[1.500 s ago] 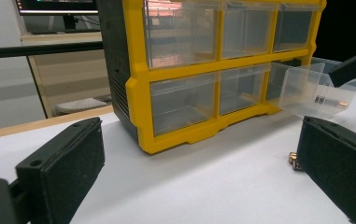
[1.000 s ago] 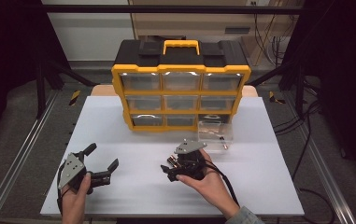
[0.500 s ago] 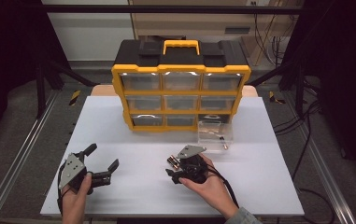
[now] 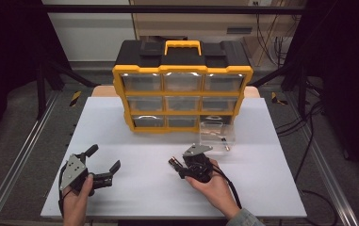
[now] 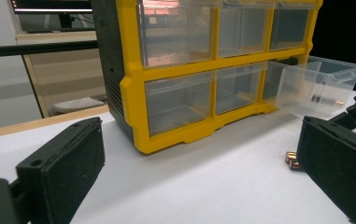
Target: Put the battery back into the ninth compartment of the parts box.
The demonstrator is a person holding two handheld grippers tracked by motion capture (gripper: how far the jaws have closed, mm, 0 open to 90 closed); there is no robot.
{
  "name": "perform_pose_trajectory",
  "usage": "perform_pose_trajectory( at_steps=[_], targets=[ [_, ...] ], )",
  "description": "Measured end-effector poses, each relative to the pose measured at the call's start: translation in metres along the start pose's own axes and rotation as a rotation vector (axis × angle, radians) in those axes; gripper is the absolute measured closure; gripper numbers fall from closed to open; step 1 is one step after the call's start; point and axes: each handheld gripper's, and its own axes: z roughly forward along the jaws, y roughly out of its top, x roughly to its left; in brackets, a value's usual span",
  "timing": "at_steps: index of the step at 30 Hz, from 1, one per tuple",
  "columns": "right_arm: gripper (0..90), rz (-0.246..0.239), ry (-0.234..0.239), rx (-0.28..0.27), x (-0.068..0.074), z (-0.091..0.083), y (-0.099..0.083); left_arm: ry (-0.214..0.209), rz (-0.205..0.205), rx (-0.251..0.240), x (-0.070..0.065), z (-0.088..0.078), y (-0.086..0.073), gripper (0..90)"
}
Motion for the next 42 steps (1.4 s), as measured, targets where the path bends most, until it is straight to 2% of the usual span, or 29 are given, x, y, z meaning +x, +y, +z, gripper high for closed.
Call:
perform_pose_trajectory(
  at_steps=[4,9,13,16,20,23,28,29,34,38,42],
  targets=[
    [54.8,0.004,0.008,-0.010,-0.003,0.002,-0.002,-0.005,0.000,0.005,0.000,0.001,-0.001,1.0],
    [57.0,0.055,0.026,-0.017,-0.009,0.003,-0.005,-0.005,0.003,0.006,-0.001,0.001,0.000,1.0],
    [60.4,0.046,0.011,-0.018,-0.010,0.005,-0.005,-0.009,0.000,0.008,0.000,0.002,-0.001,1.0],
    [62.6,0.046,0.020,-0.011,-0.010,0.006,-0.004,-0.010,0.001,0.009,-0.001,0.002,-0.001,1.0],
    [66.1,0.040,0.001,-0.007,-0.011,0.008,-0.004,-0.013,0.006,0.010,-0.002,0.002,0.000,1.0],
    [69.4,0.046,0.012,-0.009,-0.013,0.009,-0.003,-0.015,0.009,0.012,-0.002,0.003,0.000,1.0],
    [74.5,0.029,0.045,0.000,-0.012,0.014,-0.003,-0.015,0.008,0.011,-0.002,0.003,0.000,1.0],
    [74.9,0.027,0.041,0.005,-0.013,0.015,-0.003,-0.015,0.008,0.011,-0.002,0.003,0.000,1.0],
    [76.2,0.051,0.046,0.048,-0.017,0.021,-0.004,-0.013,0.011,0.012,-0.003,0.003,0.000,1.0],
    [75.6,0.069,0.043,0.057,-0.017,0.024,-0.005,-0.014,0.012,0.015,-0.003,0.004,0.000,1.0],
    [76.5,0.028,0.014,0.051,-0.013,0.024,-0.005,-0.010,0.011,0.022,-0.003,0.006,-0.001,1.0]
  ],
)
